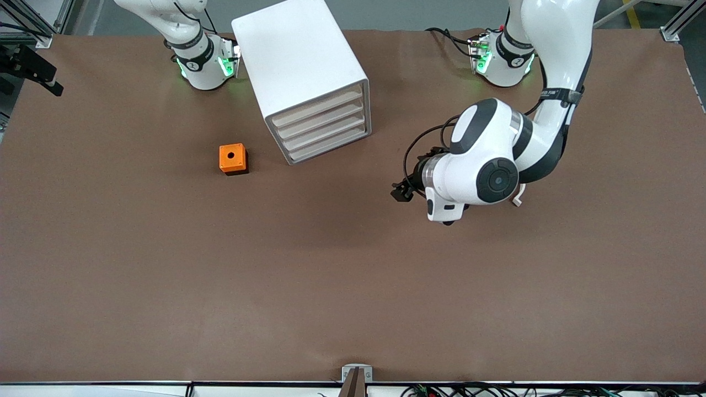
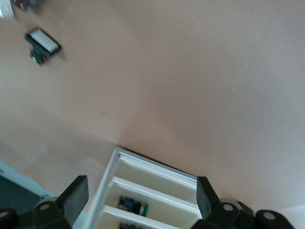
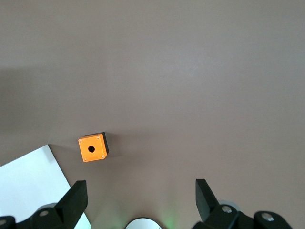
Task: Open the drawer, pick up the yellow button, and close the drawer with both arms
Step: 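Move the left gripper toward the white cabinet's drawer front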
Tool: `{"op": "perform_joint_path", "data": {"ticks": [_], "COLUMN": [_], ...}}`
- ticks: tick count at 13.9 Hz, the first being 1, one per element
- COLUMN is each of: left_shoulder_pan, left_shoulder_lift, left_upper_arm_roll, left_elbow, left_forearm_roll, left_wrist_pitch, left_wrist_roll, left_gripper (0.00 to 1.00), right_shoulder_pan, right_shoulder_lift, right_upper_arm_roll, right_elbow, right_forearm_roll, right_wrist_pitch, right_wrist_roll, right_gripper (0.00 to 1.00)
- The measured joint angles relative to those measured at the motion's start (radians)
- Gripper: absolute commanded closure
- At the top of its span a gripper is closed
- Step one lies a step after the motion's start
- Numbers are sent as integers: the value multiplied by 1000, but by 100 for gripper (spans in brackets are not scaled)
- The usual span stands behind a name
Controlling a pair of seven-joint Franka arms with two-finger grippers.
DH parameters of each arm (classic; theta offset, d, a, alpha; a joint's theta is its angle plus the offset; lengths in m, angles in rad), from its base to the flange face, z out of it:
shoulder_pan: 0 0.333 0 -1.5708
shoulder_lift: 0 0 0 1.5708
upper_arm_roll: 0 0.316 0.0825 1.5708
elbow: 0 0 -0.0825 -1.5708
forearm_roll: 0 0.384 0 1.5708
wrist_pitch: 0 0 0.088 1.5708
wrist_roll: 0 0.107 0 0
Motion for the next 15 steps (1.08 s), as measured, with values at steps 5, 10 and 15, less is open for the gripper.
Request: {"op": "perform_joint_path", "data": {"ticks": [5,10,15], "left_shoulder_pan": [-10,-12,-32], "left_shoulder_lift": [53,73,155], "left_upper_arm_roll": [0,0,-1], "left_elbow": [46,48,48], "left_forearm_roll": [-171,-265,-329], "left_wrist_pitch": [0,-16,-152], "left_wrist_roll": [-168,-360,-565], "left_gripper": [0,0,0], "right_shoulder_pan": [0,0,0], "right_shoulder_lift": [0,0,0], "right_upper_arm_roll": [0,0,0], "right_elbow": [0,0,0], "right_forearm_roll": [0,0,0], "right_wrist_pitch": [-4,-5,-6], "right_wrist_roll": [0,0,0], "right_gripper": [0,0,0]}}
